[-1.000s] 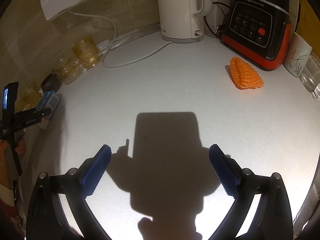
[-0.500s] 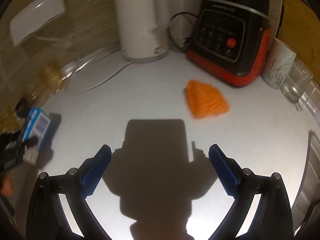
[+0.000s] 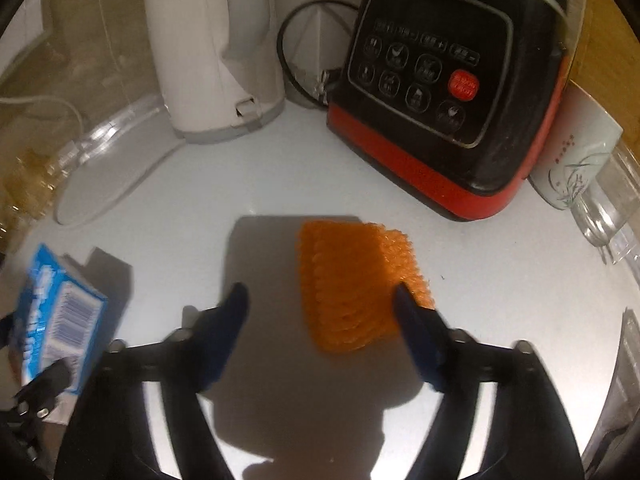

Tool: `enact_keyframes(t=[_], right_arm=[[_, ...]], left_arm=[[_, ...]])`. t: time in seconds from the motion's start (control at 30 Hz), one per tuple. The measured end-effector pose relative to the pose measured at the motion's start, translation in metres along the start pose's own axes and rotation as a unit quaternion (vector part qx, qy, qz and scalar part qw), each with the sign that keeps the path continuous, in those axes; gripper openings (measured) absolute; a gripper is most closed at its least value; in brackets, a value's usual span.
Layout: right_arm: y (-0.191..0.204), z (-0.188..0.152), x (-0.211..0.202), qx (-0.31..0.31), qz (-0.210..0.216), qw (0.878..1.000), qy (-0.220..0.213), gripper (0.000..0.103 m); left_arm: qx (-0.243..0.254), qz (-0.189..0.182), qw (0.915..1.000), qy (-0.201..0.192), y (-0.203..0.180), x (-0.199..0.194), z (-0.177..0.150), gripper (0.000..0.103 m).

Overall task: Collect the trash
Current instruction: 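Grasp the blue milk carton with the left gripper while the right grasps the orange foam net, then carry both over the green basket and open both grippers to drop them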

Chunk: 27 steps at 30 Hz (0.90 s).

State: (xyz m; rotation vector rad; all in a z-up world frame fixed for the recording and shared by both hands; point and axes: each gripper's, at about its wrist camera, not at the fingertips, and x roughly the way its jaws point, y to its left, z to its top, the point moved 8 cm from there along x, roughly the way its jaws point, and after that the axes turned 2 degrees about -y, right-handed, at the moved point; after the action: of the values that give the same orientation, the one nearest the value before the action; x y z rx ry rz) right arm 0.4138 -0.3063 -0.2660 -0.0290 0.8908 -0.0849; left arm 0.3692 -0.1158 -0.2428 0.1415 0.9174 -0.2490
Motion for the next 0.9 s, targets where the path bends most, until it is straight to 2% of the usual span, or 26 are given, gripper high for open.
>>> enact_keyframes(t=[0.07,0.1,0.17,0.27,0.43,0.63,0.9], right_arm=[[-0.001,0.002,-0.001,-0.017,-0.024,1.000,-0.005,0.034],[-0.002,0.003,-0.002,-0.020,-0.030,0.999,-0.006,0.032],[-0.003,0.003,-0.006,-0.011,-0.017,1.000,-0.004,0.019],[-0.006,-0.001,-0.016,0.002,-0.003,1.000,0.000,0.016],[-0.002,-0.024,-0.062,0.009,0.018,1.000,-0.010,0.016],[0.000,-0.077,-0.139,0.032,0.056,0.998,-0.020,0.016],[-0.014,-0.151,-0.227,0.064,0.080,0.995,-0.018,0.016]], left_arm=[[0.001,0.002,1.0000,-0.001,0.000,-0.003,-0.001,0.065],[0.002,0.003,1.0000,-0.002,0.000,-0.007,-0.003,0.065],[0.001,0.002,1.0000,-0.002,0.000,-0.011,-0.005,0.065],[-0.009,-0.006,0.9999,-0.001,0.001,-0.019,-0.009,0.065],[-0.010,-0.008,0.9998,-0.012,-0.003,-0.048,-0.023,0.065],[-0.010,-0.017,0.9997,-0.017,-0.019,-0.091,-0.055,0.065],[-0.003,-0.016,0.9995,-0.026,-0.052,-0.152,-0.104,0.065]])
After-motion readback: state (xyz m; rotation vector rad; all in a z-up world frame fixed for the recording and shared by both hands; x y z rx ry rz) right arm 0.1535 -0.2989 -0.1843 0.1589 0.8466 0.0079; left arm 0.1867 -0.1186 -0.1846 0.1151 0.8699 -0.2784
